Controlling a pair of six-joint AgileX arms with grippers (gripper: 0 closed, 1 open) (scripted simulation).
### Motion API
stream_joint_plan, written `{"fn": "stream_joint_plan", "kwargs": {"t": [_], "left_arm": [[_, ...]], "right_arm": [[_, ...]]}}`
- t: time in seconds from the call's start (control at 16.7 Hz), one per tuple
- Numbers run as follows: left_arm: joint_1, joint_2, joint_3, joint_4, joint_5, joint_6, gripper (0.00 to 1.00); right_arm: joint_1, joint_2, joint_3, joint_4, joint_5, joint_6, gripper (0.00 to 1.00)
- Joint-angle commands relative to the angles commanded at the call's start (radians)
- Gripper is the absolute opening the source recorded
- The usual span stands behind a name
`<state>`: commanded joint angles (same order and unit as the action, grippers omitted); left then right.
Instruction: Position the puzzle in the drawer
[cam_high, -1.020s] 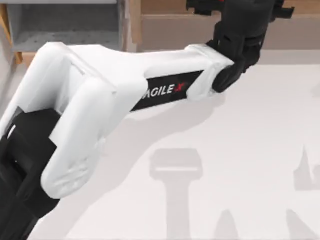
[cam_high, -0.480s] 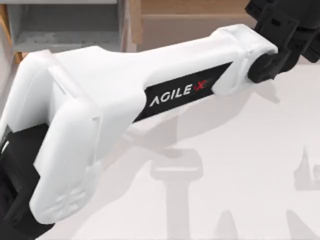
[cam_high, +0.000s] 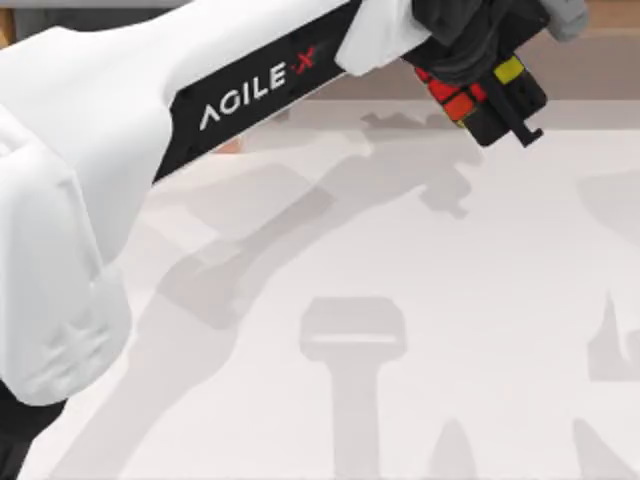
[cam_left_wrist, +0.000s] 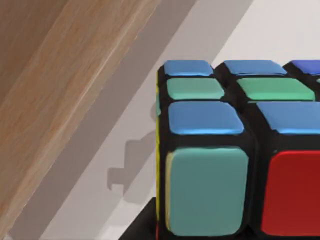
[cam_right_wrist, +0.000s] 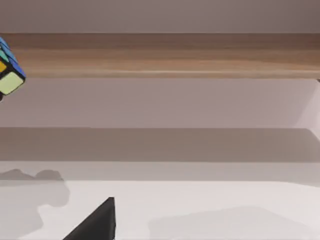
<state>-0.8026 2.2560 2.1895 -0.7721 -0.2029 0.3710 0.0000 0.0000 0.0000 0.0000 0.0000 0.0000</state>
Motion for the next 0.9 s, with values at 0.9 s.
{"fn": "stream_joint_plan", "kwargs": {"t": [0.9], "left_arm": [[0.887, 0.139, 0.558, -0.901, 0.175, 0.011, 0.0]], "right_arm": [[0.0, 0.0, 0.0, 0.0, 0.0, 0.0, 1.0]]}}
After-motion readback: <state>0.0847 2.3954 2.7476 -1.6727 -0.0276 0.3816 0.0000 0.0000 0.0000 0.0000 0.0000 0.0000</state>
